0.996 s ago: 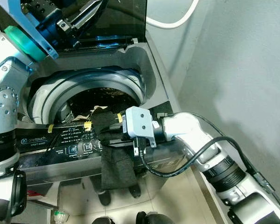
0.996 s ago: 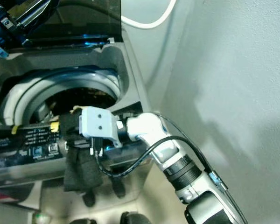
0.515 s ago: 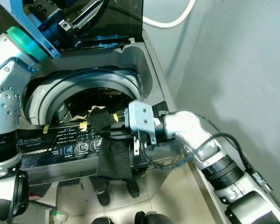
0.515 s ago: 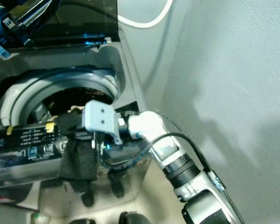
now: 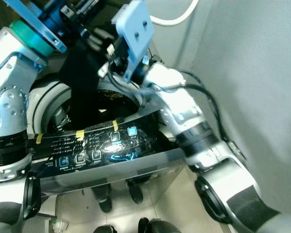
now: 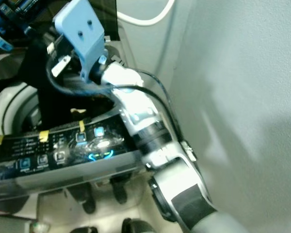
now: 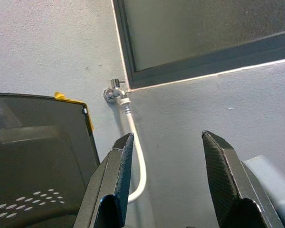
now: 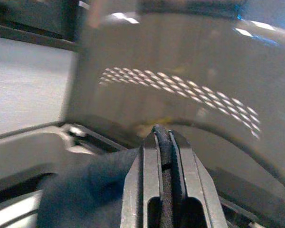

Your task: Clothes washing

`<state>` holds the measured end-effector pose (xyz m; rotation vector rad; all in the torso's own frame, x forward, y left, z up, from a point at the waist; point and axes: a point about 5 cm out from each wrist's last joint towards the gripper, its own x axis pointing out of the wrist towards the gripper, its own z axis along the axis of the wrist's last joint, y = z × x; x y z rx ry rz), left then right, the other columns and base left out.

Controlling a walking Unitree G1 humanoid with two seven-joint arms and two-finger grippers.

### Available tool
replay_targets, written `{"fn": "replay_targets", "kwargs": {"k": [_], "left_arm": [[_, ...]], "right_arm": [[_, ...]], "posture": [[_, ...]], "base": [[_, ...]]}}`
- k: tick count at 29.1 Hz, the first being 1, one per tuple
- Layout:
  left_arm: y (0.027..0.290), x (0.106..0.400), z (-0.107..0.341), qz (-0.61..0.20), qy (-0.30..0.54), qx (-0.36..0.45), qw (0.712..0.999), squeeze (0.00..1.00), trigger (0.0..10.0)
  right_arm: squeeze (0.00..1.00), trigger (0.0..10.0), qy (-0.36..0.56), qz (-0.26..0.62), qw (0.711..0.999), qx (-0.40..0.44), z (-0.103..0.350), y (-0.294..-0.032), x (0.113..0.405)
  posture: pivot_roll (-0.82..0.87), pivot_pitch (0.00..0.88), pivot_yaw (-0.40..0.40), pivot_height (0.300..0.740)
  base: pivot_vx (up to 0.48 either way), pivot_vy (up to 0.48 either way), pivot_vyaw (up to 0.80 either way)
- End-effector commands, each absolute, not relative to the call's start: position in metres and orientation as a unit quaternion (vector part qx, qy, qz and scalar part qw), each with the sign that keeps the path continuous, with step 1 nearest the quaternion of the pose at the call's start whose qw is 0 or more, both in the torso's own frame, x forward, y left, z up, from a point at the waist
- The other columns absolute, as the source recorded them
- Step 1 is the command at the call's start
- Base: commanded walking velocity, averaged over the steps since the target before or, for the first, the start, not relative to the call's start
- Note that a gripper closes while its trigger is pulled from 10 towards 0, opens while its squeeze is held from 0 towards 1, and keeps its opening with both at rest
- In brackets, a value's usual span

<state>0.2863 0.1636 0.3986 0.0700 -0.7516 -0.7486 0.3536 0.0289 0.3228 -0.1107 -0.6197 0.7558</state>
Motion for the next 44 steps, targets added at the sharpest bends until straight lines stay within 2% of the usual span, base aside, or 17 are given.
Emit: {"fn": "replay_targets", "kwargs": {"k": [1,5,6,11,12,14,15,16,17,18,19,24,29,32,36,38,44], "left_arm": [[0.164,0.280,0.403,-0.358,-0.371,0.040,0.856,0.00,10.0],[0.166,0.280,0.403,-0.354,-0.370,0.041,0.858,0.00,10.0],[0.168,0.280,0.402,-0.352,-0.367,0.042,0.860,0.00,10.0],[0.169,0.281,0.401,-0.351,-0.364,0.042,0.862,0.00,10.0],[0.169,0.282,0.399,-0.352,-0.360,0.041,0.863,0.00,10.0],[0.169,0.282,0.399,-0.352,-0.360,0.041,0.863,0.00,10.0],[0.169,0.283,0.398,-0.354,-0.356,0.040,0.864,0.00,10.0],[0.169,0.284,0.397,-0.356,-0.350,0.041,0.865,0.00,10.0],[0.169,0.284,0.397,-0.356,-0.350,0.041,0.865,0.00,10.0],[0.169,0.285,0.397,-0.359,-0.346,0.042,0.866,0.00,10.0],[0.169,0.286,0.397,-0.361,-0.341,0.044,0.867,0.00,10.0],[0.168,0.288,0.396,-0.363,-0.335,0.051,0.868,0.00,10.0],[0.168,0.293,0.388,-0.342,-0.320,0.065,0.881,0.00,10.0],[0.168,0.300,0.370,-0.319,-0.294,0.097,0.896,0.00,10.0],[0.168,0.304,0.361,-0.298,-0.284,0.106,0.905,0.00,10.0],[0.168,0.313,0.345,-0.254,-0.269,0.101,0.924,0.00,10.0],[0.170,0.320,0.336,-0.204,-0.269,0.094,0.937,0.00,10.0]], "right_arm": [[0.00,10.0,-0.305,0.364,0.877,-0.074,0.321,0.041,0.349],[0.00,10.0,-0.287,0.386,0.867,-0.126,0.303,0.054,0.346],[0.00,10.0,-0.279,0.412,0.852,-0.164,0.291,0.058,0.342],[0.00,10.0,-0.277,0.426,0.844,-0.175,0.283,0.057,0.340],[0.15,10.0,-0.275,0.444,0.836,-0.172,0.281,0.052,0.339],[0.15,10.0,-0.275,0.444,0.836,-0.172,0.281,0.052,0.339],[1.00,10.0,-0.277,0.463,0.827,-0.155,0.284,0.044,0.337],[1.00,10.0,-0.283,0.491,0.812,-0.140,0.290,0.037,0.333],[1.00,10.0,-0.283,0.491,0.812,-0.140,0.290,0.037,0.333],[0.23,10.0,-0.290,0.518,0.794,-0.130,0.294,0.031,0.328],[0.00,10.0,-0.294,0.542,0.779,-0.116,0.298,0.026,0.322],[0.00,10.0,-0.311,0.559,0.764,-0.084,0.307,0.010,0.313],[0.00,10.0,-0.335,0.495,0.802,-0.022,0.317,-0.021,0.318],[0.00,10.0,-0.358,0.383,0.851,0.032,0.327,-0.053,0.326],[0.00,10.0,-0.370,0.323,0.869,0.066,0.330,-0.072,0.328],[0.00,10.0,-0.383,0.230,0.890,0.092,0.333,-0.098,0.334],[0.00,10.0,-0.380,0.174,0.901,0.115,0.333,-0.114,0.340]], "posture": [[0.09,0.103,0.024,0.740],[0.08,0.107,0.025,0.740],[0.08,0.109,0.028,0.740],[0.08,0.109,0.028,0.740],[0.08,0.113,0.034,0.740],[0.08,0.113,0.034,0.740],[0.08,0.118,0.046,0.740],[0.08,0.126,0.066,0.740],[0.08,0.126,0.066,0.740],[0.08,0.126,0.068,0.740],[0.09,0.128,0.076,0.740],[0.09,0.128,0.076,0.740],[0.09,0.127,0.064,0.740],[0.09,0.122,0.062,0.740],[0.08,0.112,0.060,0.740],[0.07,0.096,0.051,0.740],[0.07,0.080,0.025,0.740]], "base": [[0.000,0.000,0.00],[0.000,0.000,0.00],[0.000,0.000,0.00],[0.000,0.000,0.00],[0.000,0.000,0.00],[0.000,0.000,0.00],[0.000,0.000,0.00],[0.000,0.000,0.00],[0.000,0.000,0.00],[0.000,0.000,0.00],[0.000,0.000,0.00],[0.000,0.000,0.00],[0.000,0.000,0.00],[0.000,0.000,0.00],[0.000,0.000,0.00],[0.000,0.000,0.00],[0.000,0.000,0.00]]}}
